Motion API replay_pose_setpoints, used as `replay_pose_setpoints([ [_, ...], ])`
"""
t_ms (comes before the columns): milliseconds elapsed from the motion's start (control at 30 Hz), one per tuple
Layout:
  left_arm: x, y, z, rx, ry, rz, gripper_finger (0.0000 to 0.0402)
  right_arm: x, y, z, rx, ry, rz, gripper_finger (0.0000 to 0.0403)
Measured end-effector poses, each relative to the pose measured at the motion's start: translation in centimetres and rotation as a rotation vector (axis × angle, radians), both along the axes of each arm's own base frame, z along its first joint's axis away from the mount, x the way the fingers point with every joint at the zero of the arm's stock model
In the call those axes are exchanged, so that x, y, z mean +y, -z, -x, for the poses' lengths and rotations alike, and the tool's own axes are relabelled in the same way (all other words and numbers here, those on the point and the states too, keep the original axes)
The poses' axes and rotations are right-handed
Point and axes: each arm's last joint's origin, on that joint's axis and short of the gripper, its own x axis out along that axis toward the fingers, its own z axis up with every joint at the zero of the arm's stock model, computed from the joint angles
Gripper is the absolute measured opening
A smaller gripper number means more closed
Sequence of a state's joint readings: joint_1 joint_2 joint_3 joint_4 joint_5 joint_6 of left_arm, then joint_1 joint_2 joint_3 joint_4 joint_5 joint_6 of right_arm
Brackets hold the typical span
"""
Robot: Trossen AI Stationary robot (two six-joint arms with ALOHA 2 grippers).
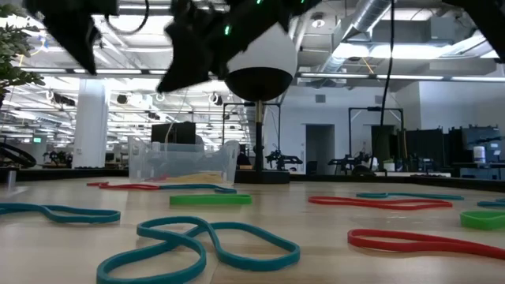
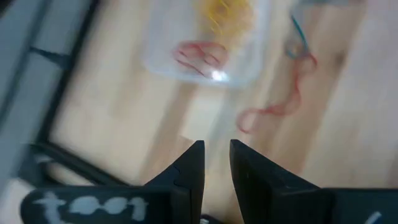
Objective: Pick and place items into bin
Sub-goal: Put the red rubber band into the transparent bin
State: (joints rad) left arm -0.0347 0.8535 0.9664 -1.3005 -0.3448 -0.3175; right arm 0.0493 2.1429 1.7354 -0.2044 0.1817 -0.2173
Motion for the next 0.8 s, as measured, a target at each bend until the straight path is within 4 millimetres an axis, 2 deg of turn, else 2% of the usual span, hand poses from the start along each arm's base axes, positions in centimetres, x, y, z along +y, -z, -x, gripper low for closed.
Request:
replay_pose_setpoints([
  [67, -0.1, 1.5, 0.0, -0.01, 0.065, 0.048, 0.0066, 0.5, -1.6, 1.1, 0.029, -0.013, 0.002, 0.0108],
  [200, 0.0, 3.8, 0.3, -0.072, 0.162, 0.027, 0.0066, 0.6, -5.1, 3.5, 0.061, -0.017, 0.004, 0.0108],
  [367, 0.5, 3.1, 0.8, -0.159, 0.184, 0.066, 0.0066, -0.5, -10.1, 7.4, 0.069, 0.003, 0.003, 0.0107],
  [600, 1.5, 3.3, 1.1, -0.225, 0.117, 0.093, 0.0066, -2.6, -19.0, 15.3, -0.081, 0.029, 0.039, 0.0107],
  [700, 1.9, 3.5, -0.1, -0.239, 0.122, 0.157, 0.0066, -3.6, -21.5, 18.8, -0.131, 0.06, 0.033, 0.0107],
  [800, 2.1, 4.0, -1.2, -0.218, 0.177, 0.247, 0.0066, -4.5, -22.4, 21.6, -0.1, 0.048, -0.023, 0.0107],
])
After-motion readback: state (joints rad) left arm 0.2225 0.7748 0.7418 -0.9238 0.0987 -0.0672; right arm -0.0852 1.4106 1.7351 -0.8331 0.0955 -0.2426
